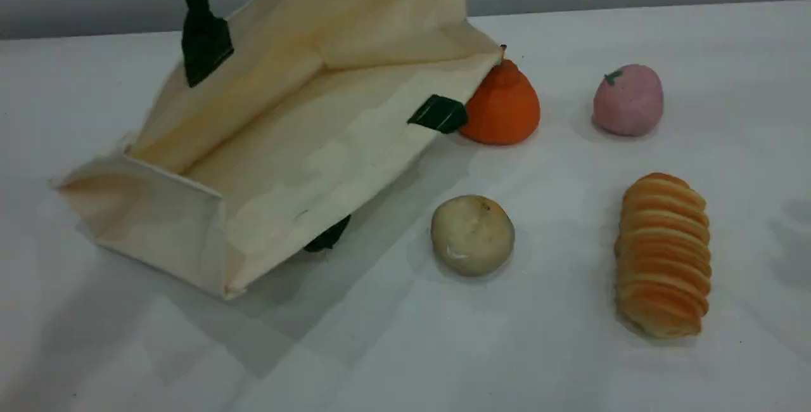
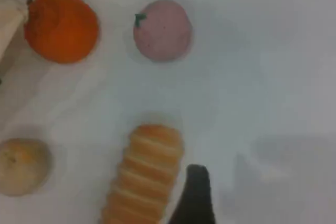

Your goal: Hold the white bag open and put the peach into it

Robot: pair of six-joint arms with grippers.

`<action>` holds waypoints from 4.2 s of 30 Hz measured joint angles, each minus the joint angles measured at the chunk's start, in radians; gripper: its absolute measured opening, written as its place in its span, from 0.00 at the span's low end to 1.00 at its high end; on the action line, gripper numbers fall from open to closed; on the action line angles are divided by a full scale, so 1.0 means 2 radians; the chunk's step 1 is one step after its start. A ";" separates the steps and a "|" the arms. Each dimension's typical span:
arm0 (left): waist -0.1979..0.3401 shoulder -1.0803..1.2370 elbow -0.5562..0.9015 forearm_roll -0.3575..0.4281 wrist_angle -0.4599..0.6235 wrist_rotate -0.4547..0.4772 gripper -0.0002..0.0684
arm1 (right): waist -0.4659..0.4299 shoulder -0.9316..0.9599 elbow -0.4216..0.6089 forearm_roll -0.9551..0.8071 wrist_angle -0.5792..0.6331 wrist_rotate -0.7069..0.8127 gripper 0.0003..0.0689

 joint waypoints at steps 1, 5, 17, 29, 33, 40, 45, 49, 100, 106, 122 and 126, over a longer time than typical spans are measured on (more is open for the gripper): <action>0.000 -0.001 0.000 0.000 0.000 0.000 0.16 | 0.000 0.005 0.000 0.000 -0.003 0.000 0.83; 0.000 -0.001 0.000 0.000 0.000 -0.001 0.16 | 0.000 0.017 0.000 0.002 -0.012 0.001 0.83; 0.000 -0.003 0.000 0.003 0.000 -0.002 0.16 | 0.000 0.053 0.000 0.044 -0.053 0.000 0.83; 0.000 -0.003 0.000 0.002 0.000 -0.006 0.16 | 0.051 0.174 -0.011 0.148 -0.143 -0.110 0.83; 0.000 -0.003 0.000 0.002 0.000 -0.006 0.16 | 0.055 0.226 -0.041 0.156 -0.144 -0.111 0.83; 0.000 -0.003 0.000 0.002 0.000 -0.006 0.16 | 0.075 0.299 -0.098 0.159 -0.148 -0.122 0.83; 0.000 -0.003 0.000 0.002 0.000 -0.003 0.16 | 0.104 0.336 -0.136 0.159 -0.170 -0.124 0.83; 0.000 -0.003 0.000 0.001 0.000 -0.003 0.16 | 0.119 0.363 -0.164 0.159 -0.171 -0.126 0.83; 0.000 -0.003 0.000 0.000 0.000 -0.003 0.16 | 0.119 0.395 -0.195 0.150 -0.141 -0.144 0.15; 0.000 -0.003 0.000 0.008 0.000 -0.003 0.16 | 0.119 0.323 -0.195 0.105 -0.090 -0.103 0.14; 0.000 -0.003 0.000 0.011 0.000 -0.003 0.16 | 0.124 0.087 -0.053 0.052 -0.076 -0.020 0.14; 0.000 -0.003 0.000 0.011 0.000 -0.003 0.16 | 0.165 0.026 -0.009 0.081 -0.085 -0.040 0.14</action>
